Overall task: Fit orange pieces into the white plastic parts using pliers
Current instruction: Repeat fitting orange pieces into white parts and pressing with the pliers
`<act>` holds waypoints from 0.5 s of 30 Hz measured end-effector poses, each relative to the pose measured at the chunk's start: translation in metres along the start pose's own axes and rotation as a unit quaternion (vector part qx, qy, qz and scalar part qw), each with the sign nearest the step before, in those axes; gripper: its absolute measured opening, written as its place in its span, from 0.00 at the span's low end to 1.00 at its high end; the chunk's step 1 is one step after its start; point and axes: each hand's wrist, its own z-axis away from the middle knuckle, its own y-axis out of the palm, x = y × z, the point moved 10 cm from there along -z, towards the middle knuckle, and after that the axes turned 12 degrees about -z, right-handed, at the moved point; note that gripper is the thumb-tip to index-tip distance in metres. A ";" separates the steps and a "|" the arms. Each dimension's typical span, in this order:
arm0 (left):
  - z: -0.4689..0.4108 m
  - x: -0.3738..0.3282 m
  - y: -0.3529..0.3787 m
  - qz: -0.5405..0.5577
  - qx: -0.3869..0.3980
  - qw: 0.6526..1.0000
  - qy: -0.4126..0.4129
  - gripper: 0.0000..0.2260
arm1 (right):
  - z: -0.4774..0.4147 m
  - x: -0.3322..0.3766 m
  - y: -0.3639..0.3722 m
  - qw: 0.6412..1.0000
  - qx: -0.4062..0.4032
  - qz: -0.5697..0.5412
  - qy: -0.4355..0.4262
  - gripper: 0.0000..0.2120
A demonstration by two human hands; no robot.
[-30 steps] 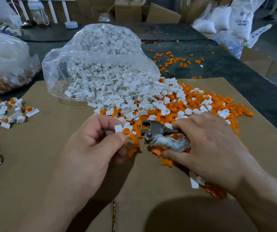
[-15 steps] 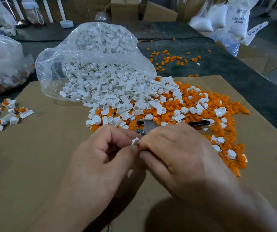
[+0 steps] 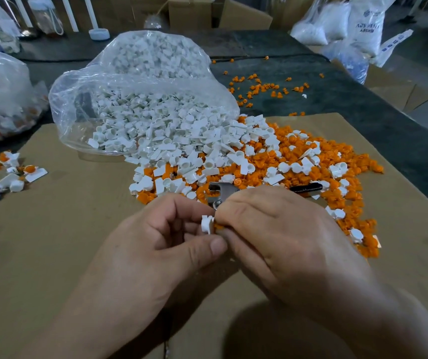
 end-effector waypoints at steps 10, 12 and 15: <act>0.008 -0.049 0.002 -0.161 -0.036 0.976 0.139 0.11 | 0.006 -0.013 -0.002 0.985 -0.007 -0.160 0.068 0.09; 0.008 -0.053 0.003 -0.176 -0.029 0.973 0.144 0.14 | 0.006 -0.014 -0.002 0.982 -0.017 -0.174 0.069 0.08; 0.006 -0.057 0.004 -0.181 -0.025 0.972 0.147 0.15 | 0.006 -0.012 -0.003 0.984 -0.031 -0.164 0.060 0.06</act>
